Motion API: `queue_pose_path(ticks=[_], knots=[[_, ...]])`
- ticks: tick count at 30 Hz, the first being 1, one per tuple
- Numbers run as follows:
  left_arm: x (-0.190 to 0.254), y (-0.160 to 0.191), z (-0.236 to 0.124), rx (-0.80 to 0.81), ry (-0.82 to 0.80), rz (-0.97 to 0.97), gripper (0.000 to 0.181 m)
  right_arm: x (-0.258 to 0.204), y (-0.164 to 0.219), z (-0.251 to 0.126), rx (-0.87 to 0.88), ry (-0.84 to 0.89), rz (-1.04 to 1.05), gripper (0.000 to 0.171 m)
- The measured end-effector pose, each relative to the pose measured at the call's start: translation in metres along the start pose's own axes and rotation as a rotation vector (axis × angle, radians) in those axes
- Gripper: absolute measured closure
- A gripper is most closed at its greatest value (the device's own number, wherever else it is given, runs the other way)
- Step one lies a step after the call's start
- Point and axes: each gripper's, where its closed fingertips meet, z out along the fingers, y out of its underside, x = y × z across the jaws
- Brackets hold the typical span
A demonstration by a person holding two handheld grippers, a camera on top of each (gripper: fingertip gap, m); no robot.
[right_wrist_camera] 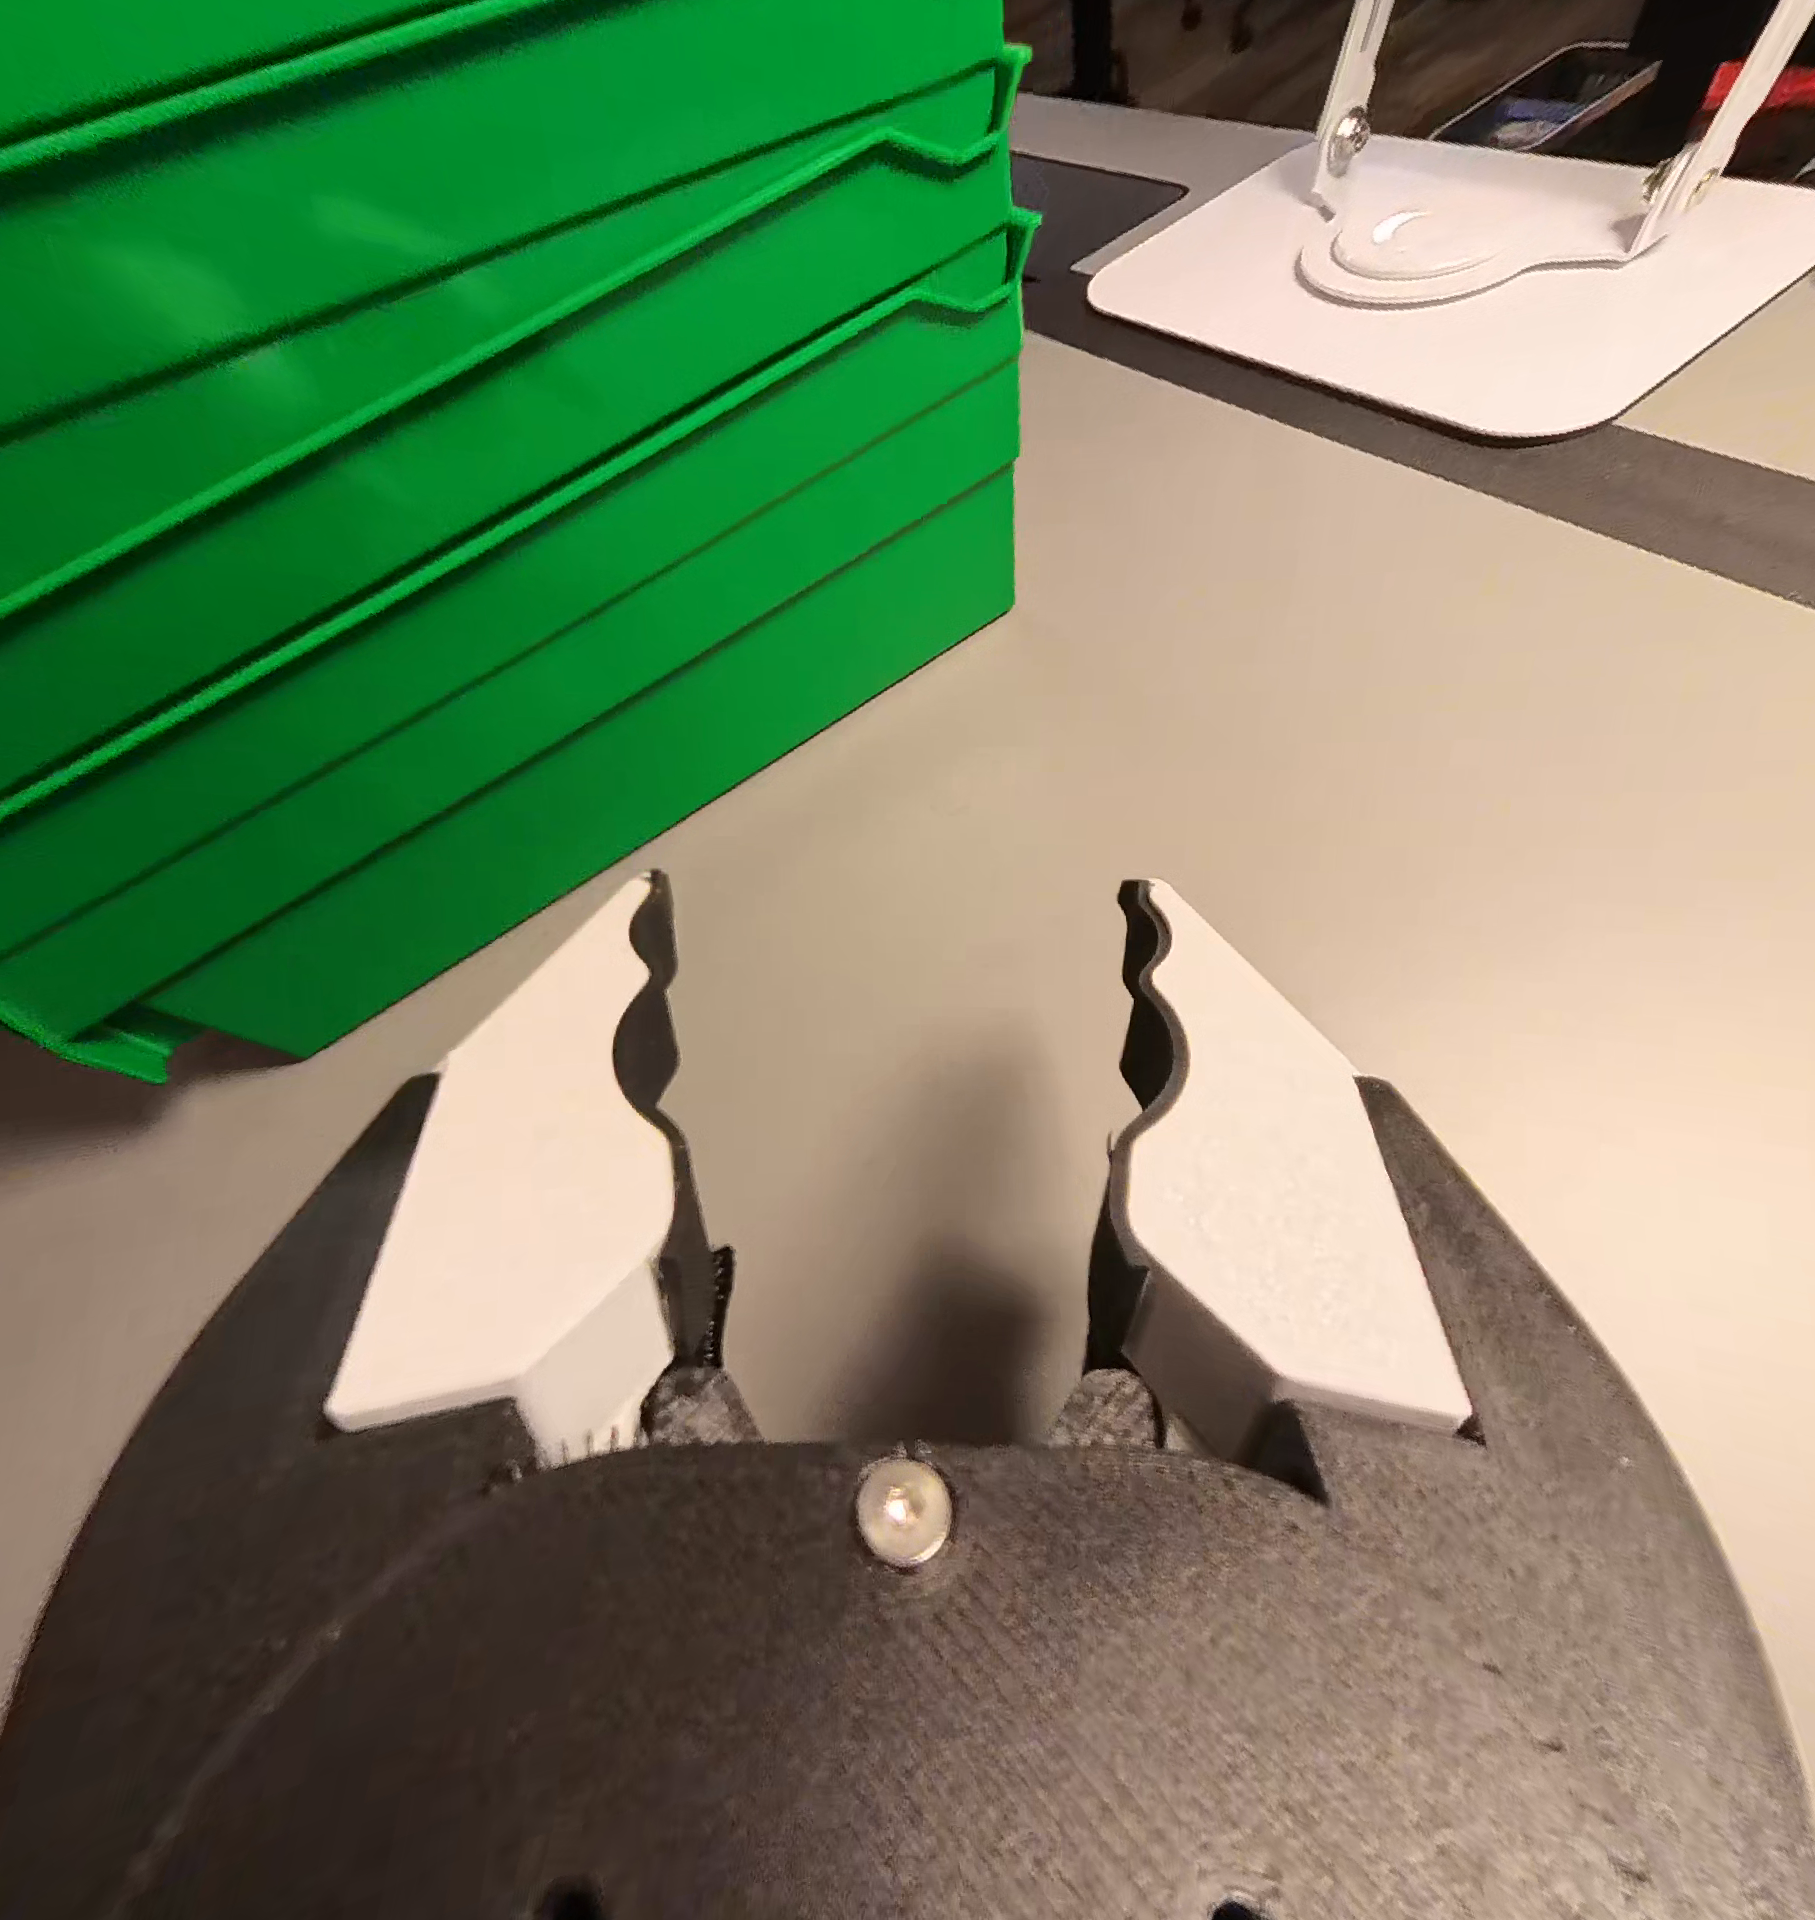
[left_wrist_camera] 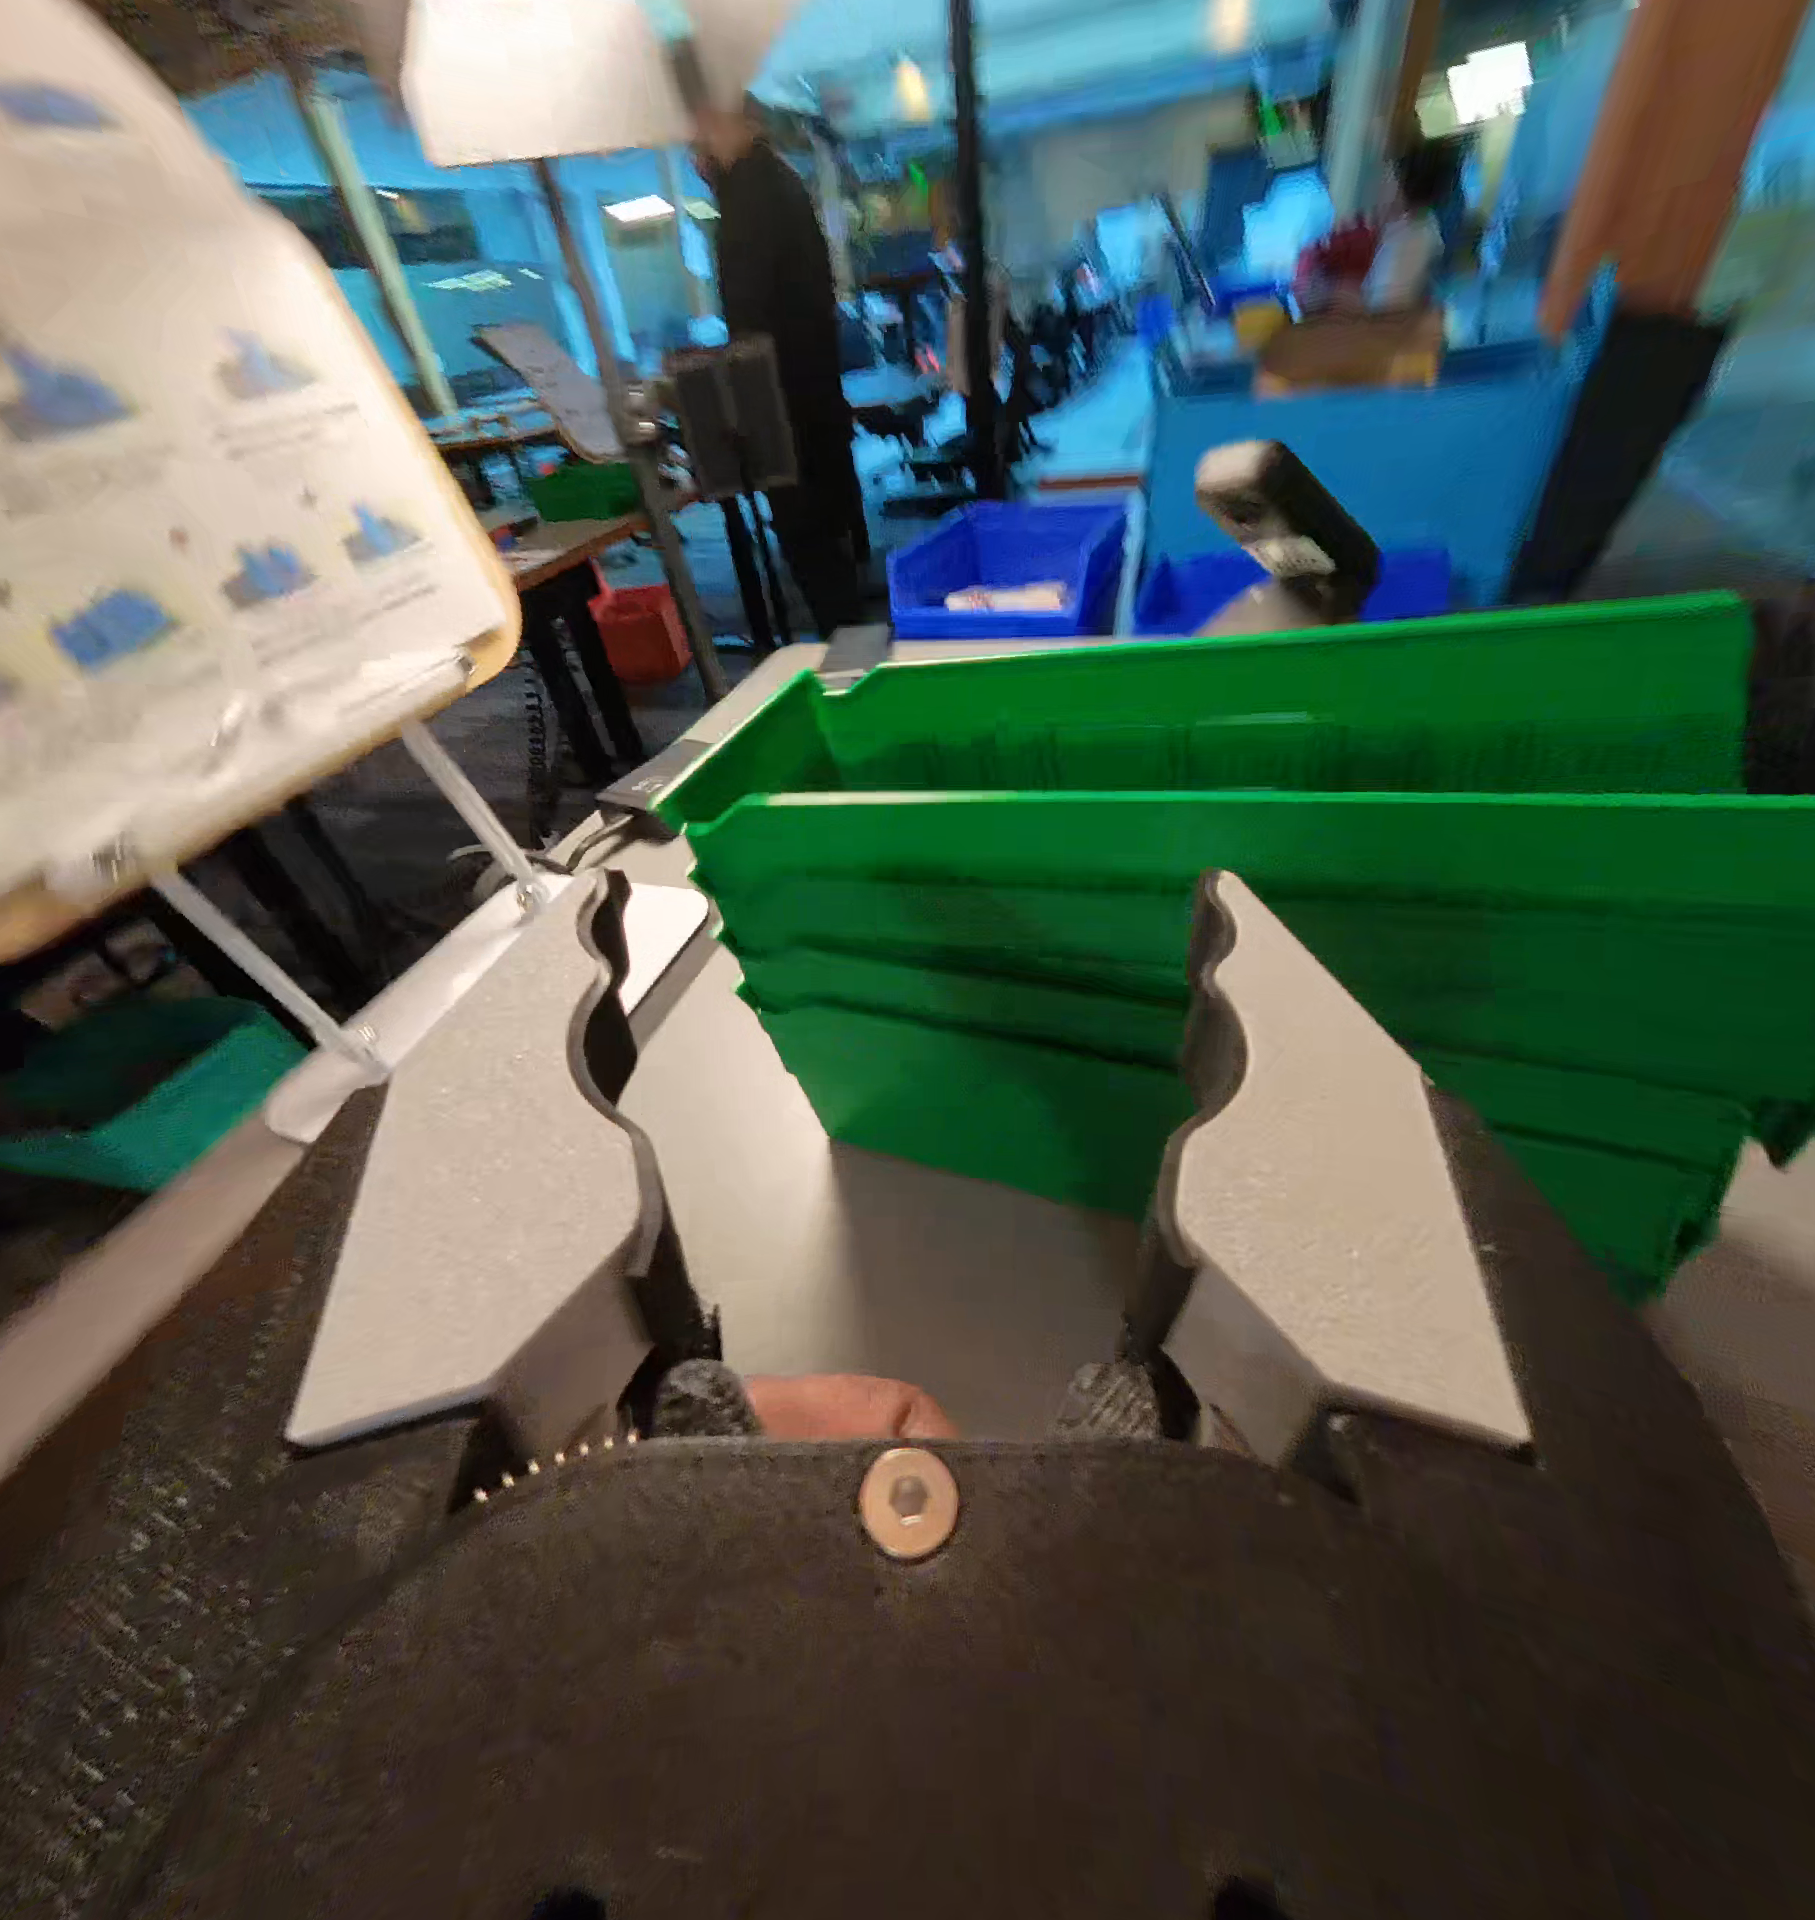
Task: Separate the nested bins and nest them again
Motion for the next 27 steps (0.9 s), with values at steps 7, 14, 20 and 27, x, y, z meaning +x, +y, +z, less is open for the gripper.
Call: queue_pose_path(ticks=[7,14,20,27], knots=[[0.009,-0.017,0.018,-0.431,0.106,0.342,0.07,0.003,-0.001,0.001,0.068,-0.057,0.027,0.089],[0.019,-0.023,0.035,-0.543,0.191,0.441,0.071,0.001,-0.006,-0.011,0.136,-0.092,0.052,0.091],[0.024,-0.018,0.036,-0.676,0.207,0.434,0.071,0.0,-0.005,-0.01,0.128,-0.092,0.045,0.091],[0.019,-0.006,0.038,-0.835,-0.048,-0.064,0.067,-0.003,0.0,-0.005,0.089,-0.05,-0.016,0.091]])
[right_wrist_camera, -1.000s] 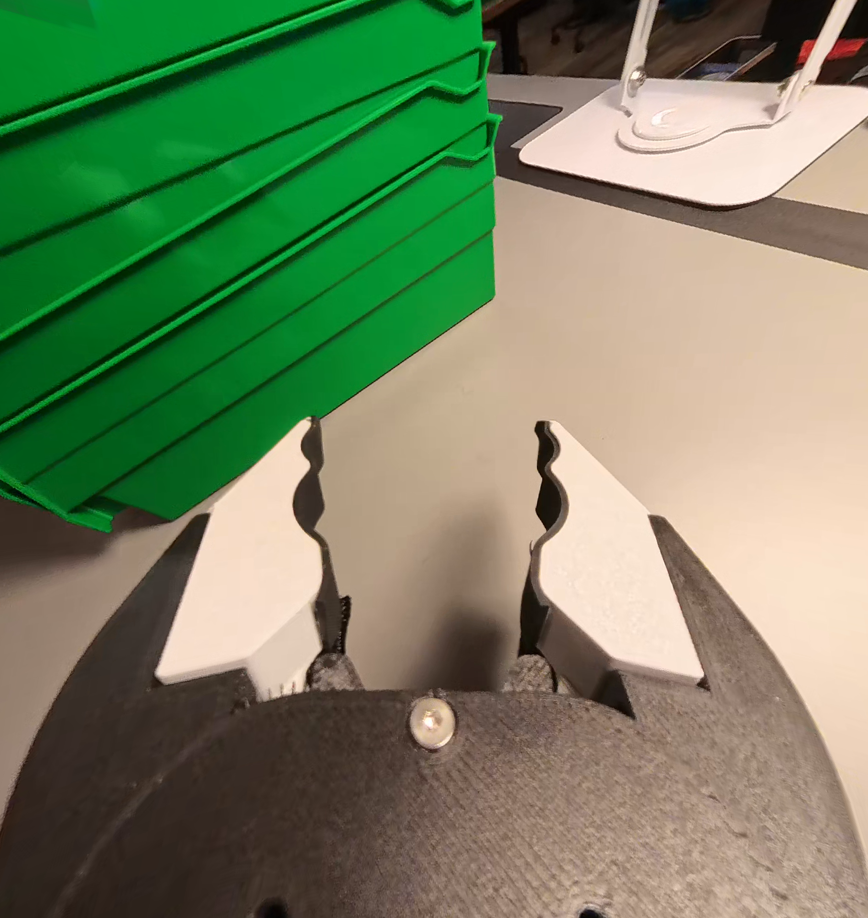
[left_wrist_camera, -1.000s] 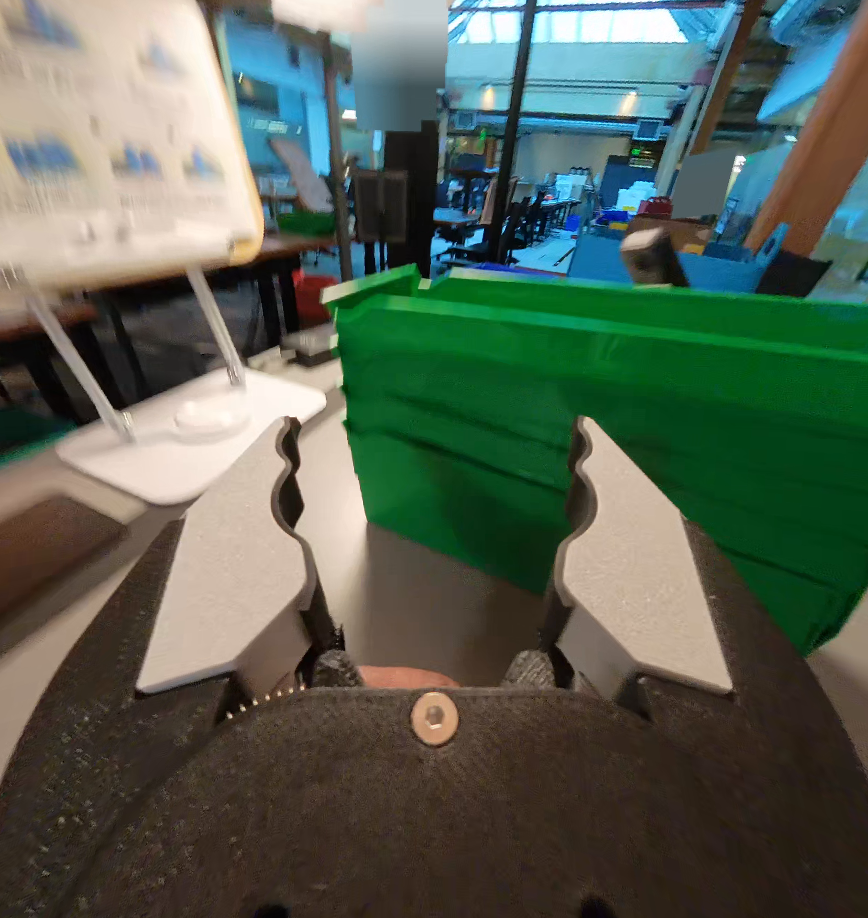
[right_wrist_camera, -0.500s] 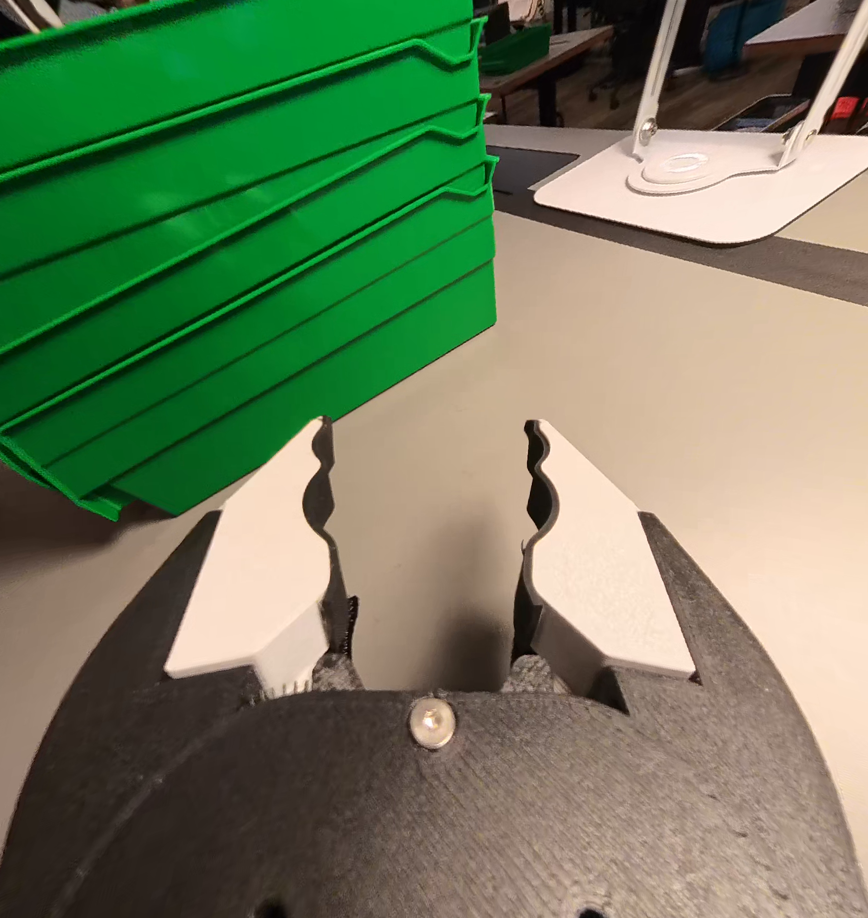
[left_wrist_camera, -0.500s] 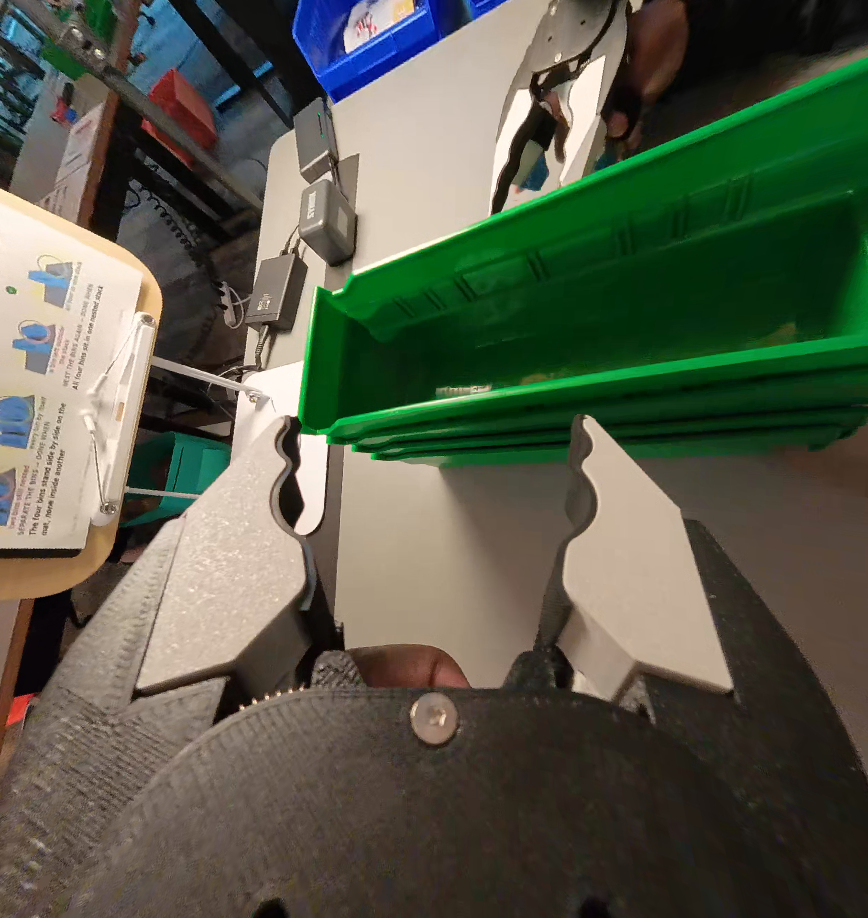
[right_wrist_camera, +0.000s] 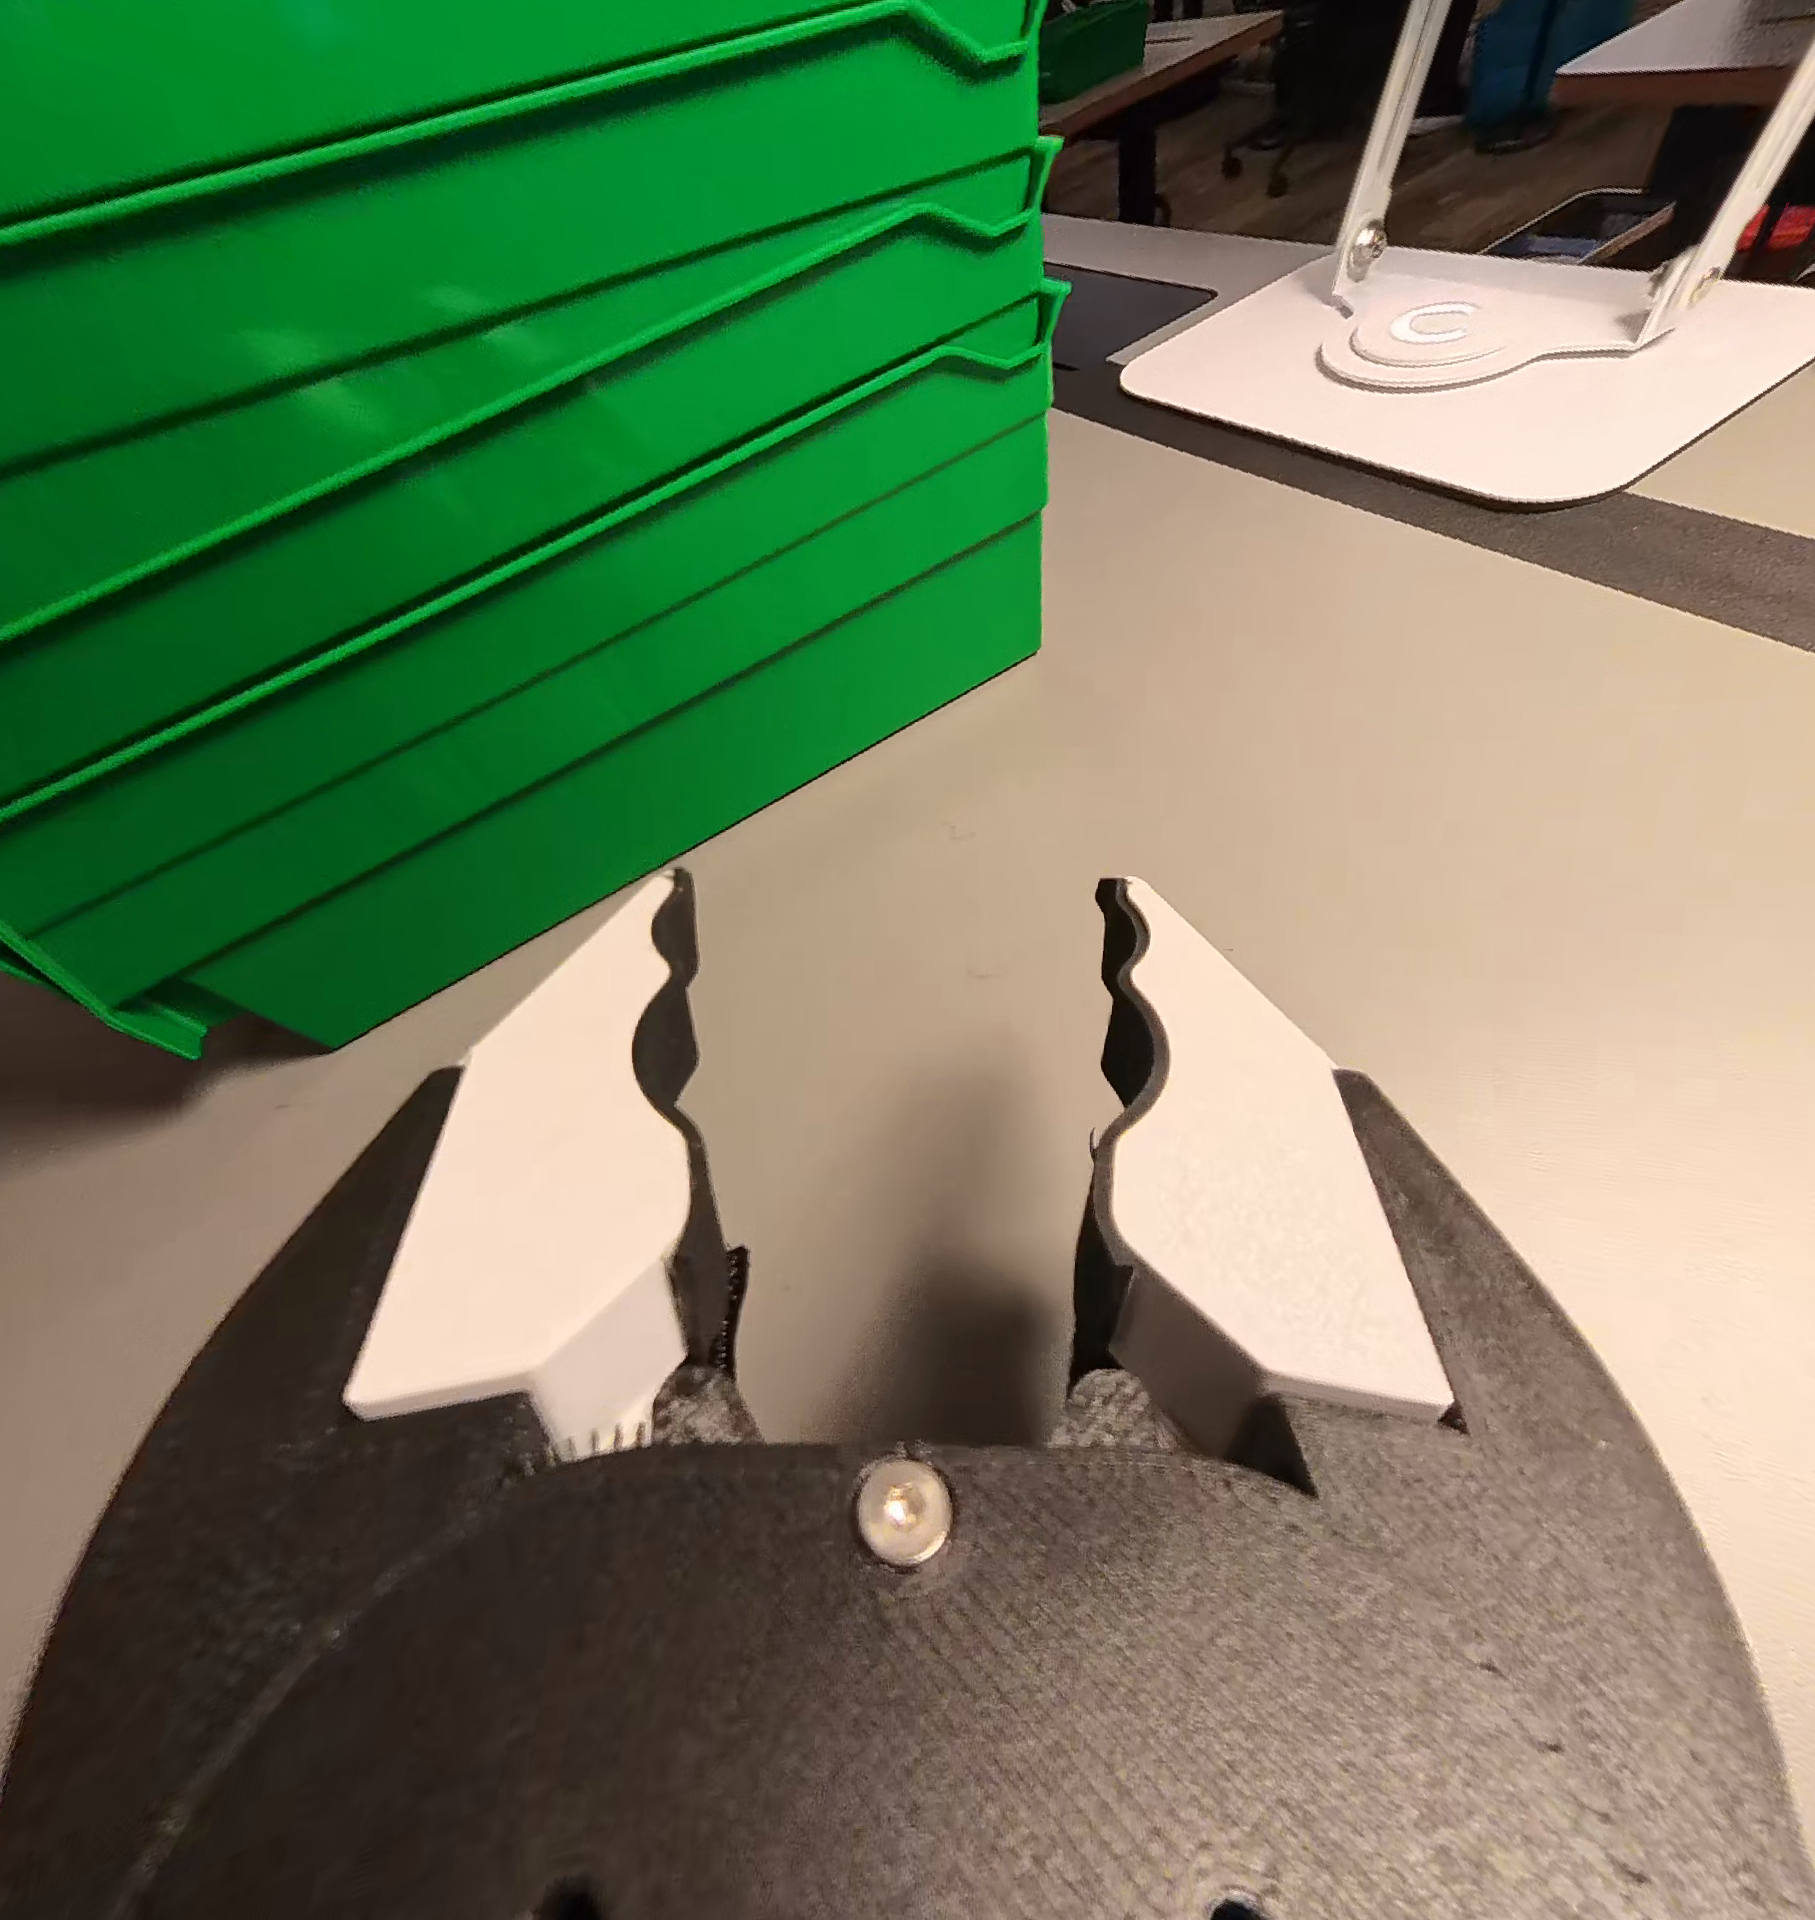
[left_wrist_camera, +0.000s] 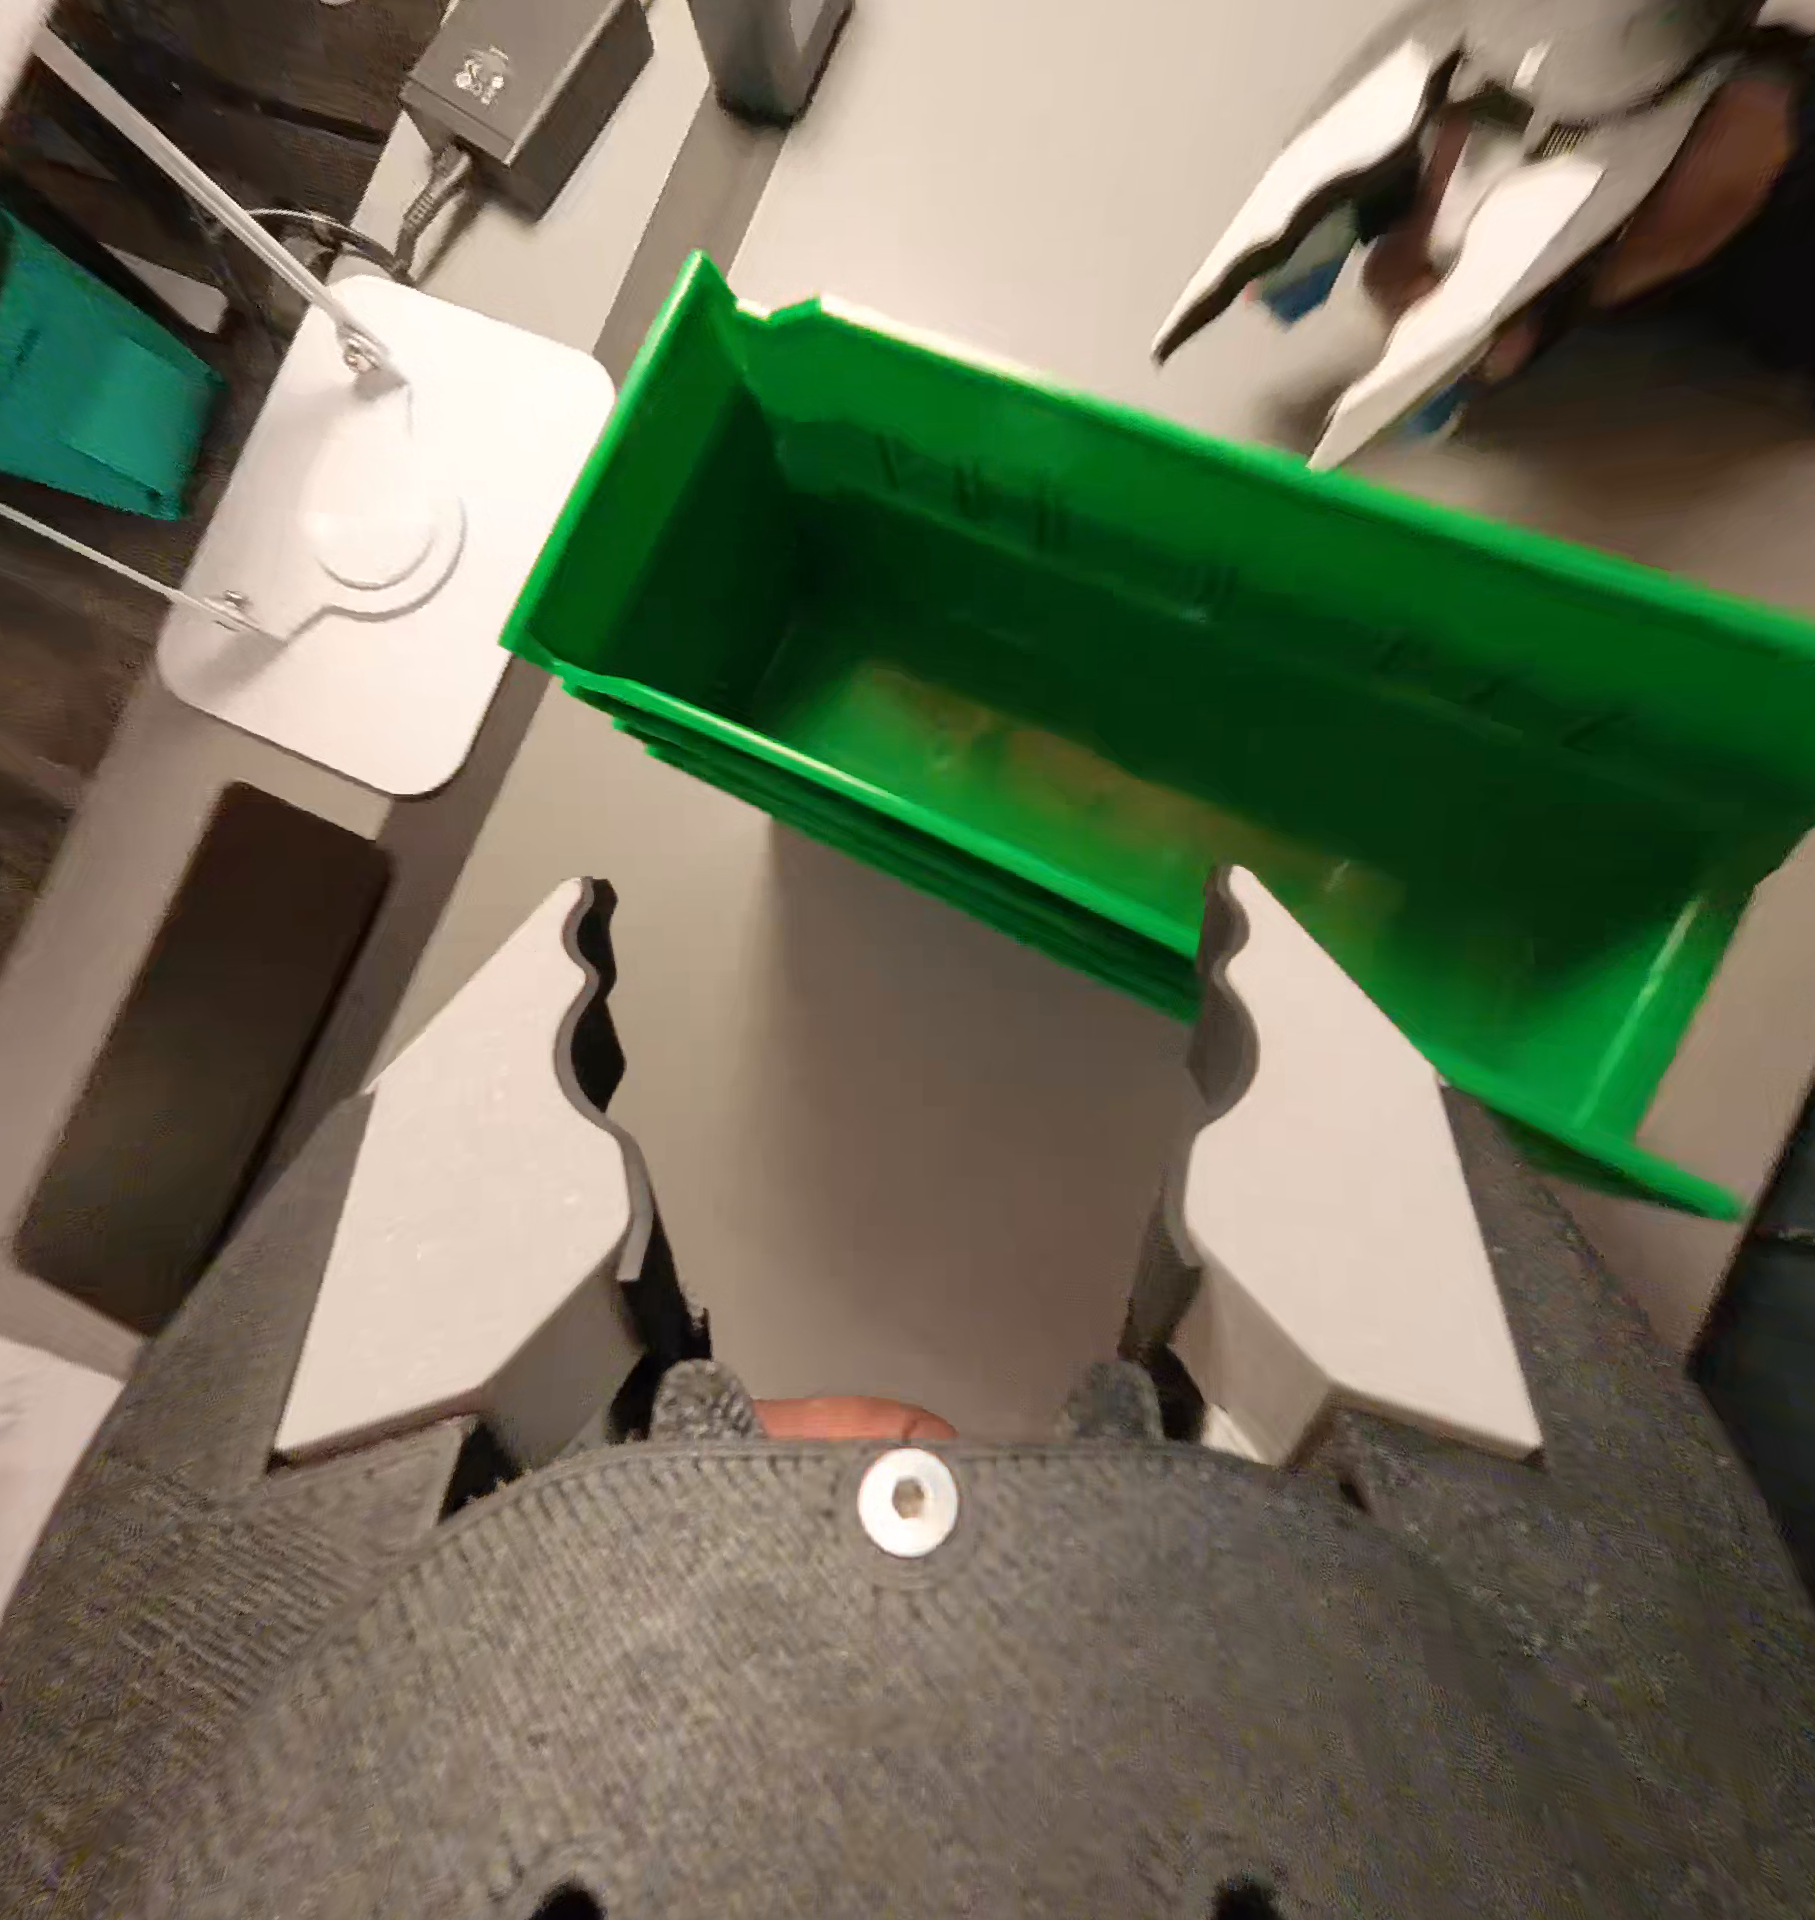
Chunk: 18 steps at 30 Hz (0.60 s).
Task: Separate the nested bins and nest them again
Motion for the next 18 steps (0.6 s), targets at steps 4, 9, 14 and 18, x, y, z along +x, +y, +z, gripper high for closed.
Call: queue_pose_path(ticks=[4,9,14,18], knots=[[0.008,-0.001,-0.002,0.017,0.016,-0.13,0.067,-0.005,0.005,0.004,-0.04,0.015,-0.065,0.09],[0.021,-0.002,0.0,0.022,0.055,-0.227,0.067,-0.013,0.012,0.009,-0.079,0.02,-0.128,0.09],[0.017,-0.001,-0.008,-0.005,-0.024,-0.134,0.064,-0.018,0.012,0.008,-0.076,0.018,-0.149,0.09],[0.016,-0.001,-0.015,-0.026,-0.058,-0.137,0.064,-0.02,0.011,0.007,-0.061,0.014,-0.161,0.089]])
